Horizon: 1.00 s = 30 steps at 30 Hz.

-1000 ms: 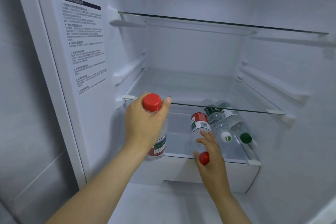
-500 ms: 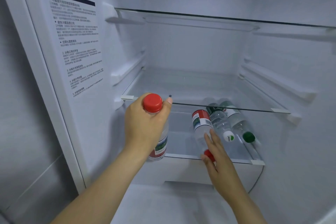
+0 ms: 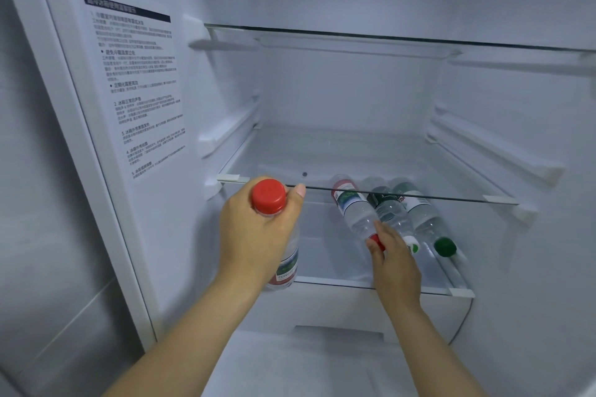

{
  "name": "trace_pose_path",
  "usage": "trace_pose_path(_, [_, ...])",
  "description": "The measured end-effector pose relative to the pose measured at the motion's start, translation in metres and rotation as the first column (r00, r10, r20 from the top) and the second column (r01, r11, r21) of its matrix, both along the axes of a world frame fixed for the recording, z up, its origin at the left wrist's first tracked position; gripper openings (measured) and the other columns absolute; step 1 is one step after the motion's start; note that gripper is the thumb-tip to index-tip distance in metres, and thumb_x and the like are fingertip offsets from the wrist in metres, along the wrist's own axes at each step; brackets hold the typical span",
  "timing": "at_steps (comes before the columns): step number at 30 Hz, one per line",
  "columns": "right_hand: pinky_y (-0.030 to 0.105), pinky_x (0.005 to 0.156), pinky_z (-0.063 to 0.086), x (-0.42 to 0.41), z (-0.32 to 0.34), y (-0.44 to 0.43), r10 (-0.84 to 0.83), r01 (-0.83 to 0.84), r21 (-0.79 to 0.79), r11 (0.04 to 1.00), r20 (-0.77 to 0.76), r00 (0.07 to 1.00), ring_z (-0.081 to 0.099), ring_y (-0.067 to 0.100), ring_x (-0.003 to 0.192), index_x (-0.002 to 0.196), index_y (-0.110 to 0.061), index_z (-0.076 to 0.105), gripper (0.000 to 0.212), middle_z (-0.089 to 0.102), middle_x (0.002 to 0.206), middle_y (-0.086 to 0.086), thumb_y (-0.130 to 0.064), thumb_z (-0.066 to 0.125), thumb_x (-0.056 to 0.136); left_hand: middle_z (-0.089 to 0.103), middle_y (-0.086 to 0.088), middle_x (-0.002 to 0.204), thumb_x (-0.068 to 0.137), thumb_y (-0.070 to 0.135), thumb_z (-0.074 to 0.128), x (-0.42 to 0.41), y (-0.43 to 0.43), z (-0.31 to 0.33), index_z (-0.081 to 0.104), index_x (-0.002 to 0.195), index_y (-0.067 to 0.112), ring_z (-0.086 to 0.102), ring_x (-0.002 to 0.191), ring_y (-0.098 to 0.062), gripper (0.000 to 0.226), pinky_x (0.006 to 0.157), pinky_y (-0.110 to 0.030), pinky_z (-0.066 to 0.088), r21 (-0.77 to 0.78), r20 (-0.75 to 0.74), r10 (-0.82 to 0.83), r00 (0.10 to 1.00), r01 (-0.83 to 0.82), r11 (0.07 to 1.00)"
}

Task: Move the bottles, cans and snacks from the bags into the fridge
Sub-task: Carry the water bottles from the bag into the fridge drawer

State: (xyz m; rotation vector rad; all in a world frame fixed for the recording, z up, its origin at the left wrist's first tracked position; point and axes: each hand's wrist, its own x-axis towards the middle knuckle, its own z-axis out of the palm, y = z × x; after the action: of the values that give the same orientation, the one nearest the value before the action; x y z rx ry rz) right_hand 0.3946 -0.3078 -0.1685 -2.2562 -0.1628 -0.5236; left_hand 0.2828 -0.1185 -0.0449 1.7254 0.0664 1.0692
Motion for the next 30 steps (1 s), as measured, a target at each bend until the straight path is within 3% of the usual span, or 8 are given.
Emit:
trace_pose_path(7, [0.026, 0.098, 0.039, -0.004, -0.003, -0.002, 0.019, -0.019, 0.011, 1.0, 0.012, 1.0, 0.047, 0.011, 0.13, 0.142, -0.028, 0.046, 0.047, 0.049, 0.143, -0.009, -0.031, 0.056, 0.096, 0.064, 0.0, 0.067, 0.07, 0.053, 0.068, -0.007, 0.01, 0.004, 0.062, 0.073, 0.017, 0.06, 0.073, -0.025, 0.037, 0.07, -0.04, 0.052, 0.038, -0.232, -0.031, 0.972, 0.041, 0.998])
trace_pose_path(9, [0.028, 0.09, 0.047, -0.007, -0.002, -0.003, -0.015, 0.013, 0.08, 0.997, 0.016, 1.0, 0.061, 0.014, 0.106, 0.135, -0.024, 0.054, 0.046, 0.061, 0.126, -0.004, -0.031, 0.064, 0.091, 0.064, -0.002, 0.069, 0.067, 0.059, 0.064, -0.011, 0.012, 0.006, 0.062, 0.075, 0.015, 0.061, 0.075, -0.026, 0.044, 0.071, -0.042, 0.054, 0.089, -0.297, -0.009, 0.955, 0.037, 0.995])
trace_pose_path(11, [0.023, 0.071, 0.049, -0.011, 0.0, -0.002, -0.048, 0.044, 0.142, 0.989, 0.029, 0.998, 0.059, 0.009, 0.076, 0.12, -0.022, 0.063, 0.038, 0.067, 0.099, -0.001, -0.031, 0.072, 0.084, 0.06, 0.0, 0.064, 0.068, 0.06, 0.065, -0.017, 0.013, 0.008, 0.058, 0.071, 0.016, 0.059, 0.071, -0.026, 0.045, 0.066, -0.039, 0.052, 0.134, -0.36, -0.004, 0.933, 0.056, 0.989])
trace_pose_path(14, [0.016, 0.055, 0.035, -0.014, 0.004, -0.001, -0.07, 0.063, 0.21, 0.976, 0.025, 0.997, 0.054, 0.007, 0.064, 0.09, -0.017, 0.062, 0.026, 0.062, 0.073, -0.001, -0.03, 0.08, 0.076, 0.042, 0.007, 0.05, 0.071, 0.057, 0.068, -0.026, 0.015, 0.014, 0.043, 0.06, 0.016, 0.047, 0.06, -0.025, 0.049, 0.055, -0.03, 0.042, 0.187, -0.47, 0.005, 0.883, 0.094, 0.978])
trace_pose_path(17, [0.018, 0.052, 0.033, -0.015, 0.005, -0.001, -0.077, 0.069, 0.204, 0.976, 0.032, 0.996, 0.054, 0.009, 0.061, 0.083, -0.017, 0.058, 0.029, 0.059, 0.067, -0.002, -0.033, 0.081, 0.075, 0.044, 0.001, 0.056, 0.059, 0.063, 0.068, -0.025, 0.018, 0.015, 0.051, 0.069, 0.012, 0.055, 0.072, -0.033, 0.055, 0.064, -0.043, 0.058, 0.119, -0.536, -0.049, 0.843, 0.133, 0.984])
trace_pose_path(23, [0.018, 0.052, 0.032, -0.013, 0.005, -0.003, -0.075, 0.067, 0.183, 0.981, 0.035, 0.997, 0.053, 0.004, 0.061, 0.086, -0.019, 0.057, 0.031, 0.058, 0.067, -0.005, -0.036, 0.08, 0.075, 0.063, -0.015, 0.09, 0.058, 0.059, 0.07, -0.027, 0.016, 0.014, 0.063, 0.089, 0.008, 0.062, 0.087, -0.034, 0.06, 0.064, -0.053, 0.059, 0.013, -0.475, -0.14, 0.869, 0.166, 0.986])
trace_pose_path(26, [0.015, 0.052, 0.032, -0.013, 0.004, -0.005, -0.061, 0.053, 0.183, 0.982, 0.036, 0.998, 0.054, 0.002, 0.061, 0.088, -0.018, 0.058, 0.032, 0.059, 0.069, -0.005, -0.036, 0.08, 0.074, 0.063, -0.017, 0.089, 0.06, 0.057, 0.073, -0.028, 0.011, 0.013, 0.064, 0.091, 0.009, 0.062, 0.084, -0.037, 0.058, 0.063, -0.054, 0.059, -0.026, -0.423, -0.171, 0.89, 0.177, 0.984])
trace_pose_path(30, [0.014, 0.054, 0.035, -0.012, 0.001, -0.006, -0.049, 0.042, 0.176, 0.984, 0.037, 0.998, 0.056, 0.001, 0.064, 0.09, -0.018, 0.059, 0.033, 0.063, 0.074, -0.003, -0.039, 0.079, 0.075, 0.061, 0.012, 0.066, 0.071, 0.038, 0.08, -0.022, -0.011, 0.002, 0.069, 0.091, 0.028, 0.06, 0.068, -0.014, 0.025, 0.062, -0.046, 0.06, -0.125, -0.322, -0.213, 0.922, 0.181, 0.975])
